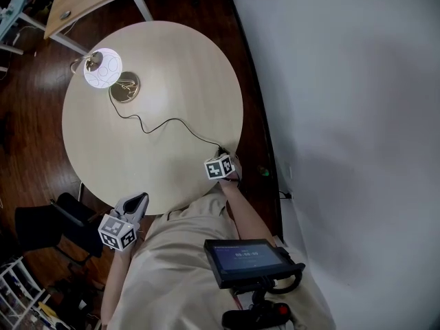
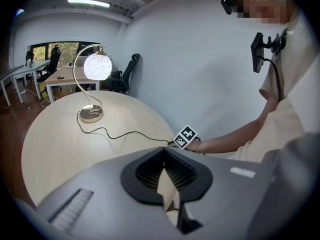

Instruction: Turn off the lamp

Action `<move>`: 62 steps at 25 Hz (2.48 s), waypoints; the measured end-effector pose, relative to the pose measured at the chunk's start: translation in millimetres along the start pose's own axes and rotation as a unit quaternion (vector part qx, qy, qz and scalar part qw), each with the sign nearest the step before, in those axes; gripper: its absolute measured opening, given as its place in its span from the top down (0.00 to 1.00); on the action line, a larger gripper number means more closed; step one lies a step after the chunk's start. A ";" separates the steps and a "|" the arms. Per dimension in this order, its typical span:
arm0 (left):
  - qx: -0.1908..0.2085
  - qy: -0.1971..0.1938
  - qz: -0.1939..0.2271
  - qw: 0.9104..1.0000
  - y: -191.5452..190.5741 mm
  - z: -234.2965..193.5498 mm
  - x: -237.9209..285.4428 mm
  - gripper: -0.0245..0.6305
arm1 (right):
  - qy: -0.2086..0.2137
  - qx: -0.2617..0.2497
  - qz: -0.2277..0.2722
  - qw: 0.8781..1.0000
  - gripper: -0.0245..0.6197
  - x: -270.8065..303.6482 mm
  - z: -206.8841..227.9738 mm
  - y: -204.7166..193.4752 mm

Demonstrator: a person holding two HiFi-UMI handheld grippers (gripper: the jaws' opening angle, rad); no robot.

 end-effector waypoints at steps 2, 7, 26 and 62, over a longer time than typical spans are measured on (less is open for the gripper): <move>0.000 0.000 -0.001 1.000 -0.6 -0.7 -0.2 0.96 | 0.001 -0.001 0.002 1.000 0.83 0.2 0.0 0.1; -0.003 0.005 0.001 1.000 -2.8 -0.5 -4.7 0.96 | 0.002 -0.007 0.002 1.000 0.83 0.6 -1.3 -3.0; -0.005 0.010 0.013 1.000 -3.4 12.5 -4.7 0.96 | 0.002 -0.027 0.102 0.994 0.69 -38.2 10.2 15.0; -0.029 0.065 0.158 0.985 -131.7 18.1 -198.2 0.96 | 0.052 -0.101 0.320 0.941 0.82 -250.6 -168.7 53.8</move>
Point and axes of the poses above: the fingertips, and each gripper's own axes: x forward along the fingers, z to its right, y out of its top, the point moved 5 cm from there along -x, backward along the fingers, and after that the axes turned 8 degrees about z, right-handed, at the moved point
